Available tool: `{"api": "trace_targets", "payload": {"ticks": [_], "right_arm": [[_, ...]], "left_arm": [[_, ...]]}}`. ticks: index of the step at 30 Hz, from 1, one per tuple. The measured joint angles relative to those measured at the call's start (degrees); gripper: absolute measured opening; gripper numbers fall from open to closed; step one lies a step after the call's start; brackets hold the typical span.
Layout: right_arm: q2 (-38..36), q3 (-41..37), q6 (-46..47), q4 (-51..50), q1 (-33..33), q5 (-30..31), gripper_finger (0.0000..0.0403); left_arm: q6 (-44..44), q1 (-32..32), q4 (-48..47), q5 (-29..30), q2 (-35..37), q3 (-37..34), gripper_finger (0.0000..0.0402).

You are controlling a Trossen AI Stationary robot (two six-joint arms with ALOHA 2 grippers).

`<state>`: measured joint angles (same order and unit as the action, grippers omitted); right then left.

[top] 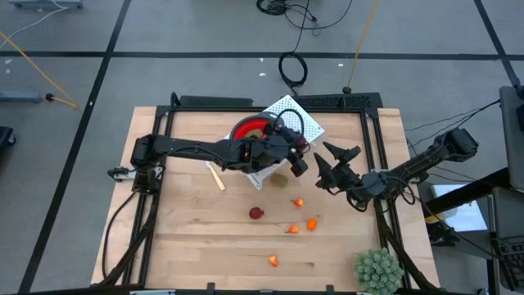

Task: Pick & Place Fruit
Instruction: Put the pomegranate into the red strainer bowl on the shelf

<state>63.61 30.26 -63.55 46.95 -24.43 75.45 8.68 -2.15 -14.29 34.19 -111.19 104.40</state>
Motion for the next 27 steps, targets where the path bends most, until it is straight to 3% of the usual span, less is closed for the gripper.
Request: {"api": "trace_targets", "payload": {"ticks": [6, 14, 18, 27], "right_arm": [[-0.2, 0.0, 4.4, 0.7, -0.8, 2.5, 0.0247], [-0.2, 0.0, 12.3, -0.1, -0.8, 2.5, 0.0233], [-0.2, -0.1, 13.8, -0.6, -0.8, 1.8, 0.0193], [-0.2, -0.1, 16.7, -3.1, 0.0, -8.7, 0.0077]], "left_arm": [[0.4, 0.0, -4.0, 3.2, 3.1, 0.0, 0.0191], [7.7, -0.2, -15.6, 6.4, 7.5, 0.0, 0.0191], [13.6, -0.2, -22.8, 6.4, 9.1, 0.0, 0.0191], [23.4, 0.0, -33.6, -0.5, 10.3, 0.0, 0.0191]]}}
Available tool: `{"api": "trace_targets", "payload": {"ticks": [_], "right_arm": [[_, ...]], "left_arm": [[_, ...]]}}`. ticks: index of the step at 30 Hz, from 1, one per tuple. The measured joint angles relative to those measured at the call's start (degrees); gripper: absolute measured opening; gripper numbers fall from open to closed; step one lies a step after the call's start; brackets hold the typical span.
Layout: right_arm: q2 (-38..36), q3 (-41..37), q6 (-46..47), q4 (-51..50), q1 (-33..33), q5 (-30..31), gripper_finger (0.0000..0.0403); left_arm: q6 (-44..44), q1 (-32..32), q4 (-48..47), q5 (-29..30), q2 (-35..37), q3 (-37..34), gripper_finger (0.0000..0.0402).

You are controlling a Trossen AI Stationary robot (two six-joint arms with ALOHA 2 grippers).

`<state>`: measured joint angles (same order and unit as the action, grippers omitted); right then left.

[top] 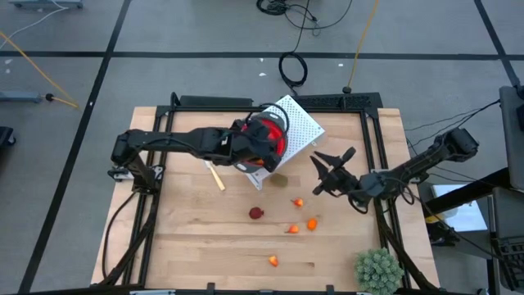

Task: Pick & Place Fruit
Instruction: Put the pomegranate into the red strainer bowl on the shelf

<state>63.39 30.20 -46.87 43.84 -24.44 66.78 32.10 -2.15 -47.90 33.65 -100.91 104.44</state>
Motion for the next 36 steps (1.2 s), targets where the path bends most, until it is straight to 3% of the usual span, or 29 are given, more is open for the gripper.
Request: {"api": "trace_targets", "payload": {"ticks": [8, 20, 36], "right_arm": [[-1.2, 0.0, 8.8, -7.0, 3.5, -9.9, 0.0005], [-9.3, 0.0, 22.1, -21.6, 10.6, -26.6, 0.0001], [-11.5, 0.0, 22.2, -23.6, 13.5, -28.3, 0.0001]], "left_arm": [[6.7, 0.0, -8.8, -3.7, -0.1, 0.0, 0.0191], [14.3, 1.1, -16.2, -5.7, -0.1, 0.0, 0.0191], [15.0, 3.6, -17.2, -8.8, -2.0, -0.1, 0.0191]]}}
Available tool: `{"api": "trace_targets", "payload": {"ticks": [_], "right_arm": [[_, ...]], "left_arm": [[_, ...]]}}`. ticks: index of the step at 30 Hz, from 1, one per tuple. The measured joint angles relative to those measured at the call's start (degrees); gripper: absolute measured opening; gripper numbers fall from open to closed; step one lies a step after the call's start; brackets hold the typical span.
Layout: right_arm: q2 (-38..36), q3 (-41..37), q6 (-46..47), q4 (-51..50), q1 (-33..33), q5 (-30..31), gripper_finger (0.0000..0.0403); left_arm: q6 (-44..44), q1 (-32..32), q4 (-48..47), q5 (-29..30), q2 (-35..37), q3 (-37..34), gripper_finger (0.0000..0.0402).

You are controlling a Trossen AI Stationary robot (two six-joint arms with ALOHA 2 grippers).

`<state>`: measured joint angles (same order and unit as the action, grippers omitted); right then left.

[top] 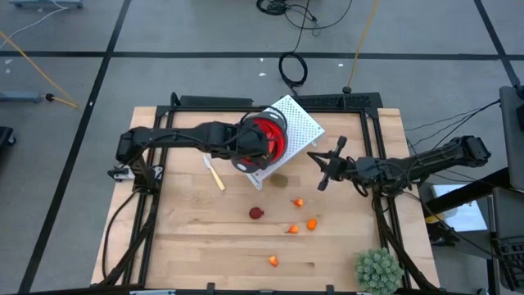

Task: Pick & Place Fruit
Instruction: Put the pomegranate into the red strainer bowl on the shelf

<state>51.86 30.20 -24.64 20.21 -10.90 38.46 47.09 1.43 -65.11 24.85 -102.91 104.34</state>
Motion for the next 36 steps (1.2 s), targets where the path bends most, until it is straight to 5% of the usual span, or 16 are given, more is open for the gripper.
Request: {"api": "trace_targets", "payload": {"ticks": [23, 36], "right_arm": [[0.0, 0.0, 0.0, -1.2, 0.0, 0.0, 0.0002], [0.0, 0.0, 0.0, -1.3, 0.0, 0.0, 0.0002]], "left_arm": [[-0.9, 0.0, -4.0, 1.1, -3.7, 0.0, 0.0193], [-4.3, 0.0, -3.9, 1.1, -3.7, 0.0, 0.0271]]}}
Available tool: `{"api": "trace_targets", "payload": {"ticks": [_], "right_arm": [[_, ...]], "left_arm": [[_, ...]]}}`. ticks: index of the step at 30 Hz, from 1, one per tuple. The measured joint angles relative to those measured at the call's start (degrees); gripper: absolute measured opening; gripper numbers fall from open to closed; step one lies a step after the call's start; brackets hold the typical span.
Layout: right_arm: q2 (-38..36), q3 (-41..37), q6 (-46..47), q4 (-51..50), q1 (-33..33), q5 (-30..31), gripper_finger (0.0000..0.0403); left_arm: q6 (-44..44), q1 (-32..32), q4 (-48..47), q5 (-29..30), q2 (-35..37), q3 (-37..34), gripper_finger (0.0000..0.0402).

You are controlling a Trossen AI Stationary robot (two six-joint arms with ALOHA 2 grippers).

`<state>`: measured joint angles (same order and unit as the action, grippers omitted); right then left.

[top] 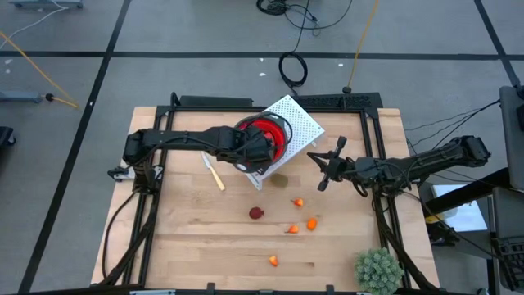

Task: Pick & Place Fruit
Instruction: Put the pomegranate into the red strainer bowl on the shelf, then put the tangerine into the red strainer bowl on the shelf

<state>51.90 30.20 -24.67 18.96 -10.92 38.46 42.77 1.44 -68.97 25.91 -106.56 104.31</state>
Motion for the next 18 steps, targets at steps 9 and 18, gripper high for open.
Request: {"api": "trace_targets", "payload": {"ticks": [9, 18], "right_arm": [[0.0, 0.0, 0.0, 0.0, 0.0, 0.0, 0.0002], [0.0, 0.0, 0.0, 0.0, -0.1, 0.0, 0.0002]], "left_arm": [[1.0, 1.9, 0.3, 0.0, 6.1, 0.2, 0.0278], [2.6, -0.8, 0.2, 0.1, 13.2, 0.2, 0.0278]]}}
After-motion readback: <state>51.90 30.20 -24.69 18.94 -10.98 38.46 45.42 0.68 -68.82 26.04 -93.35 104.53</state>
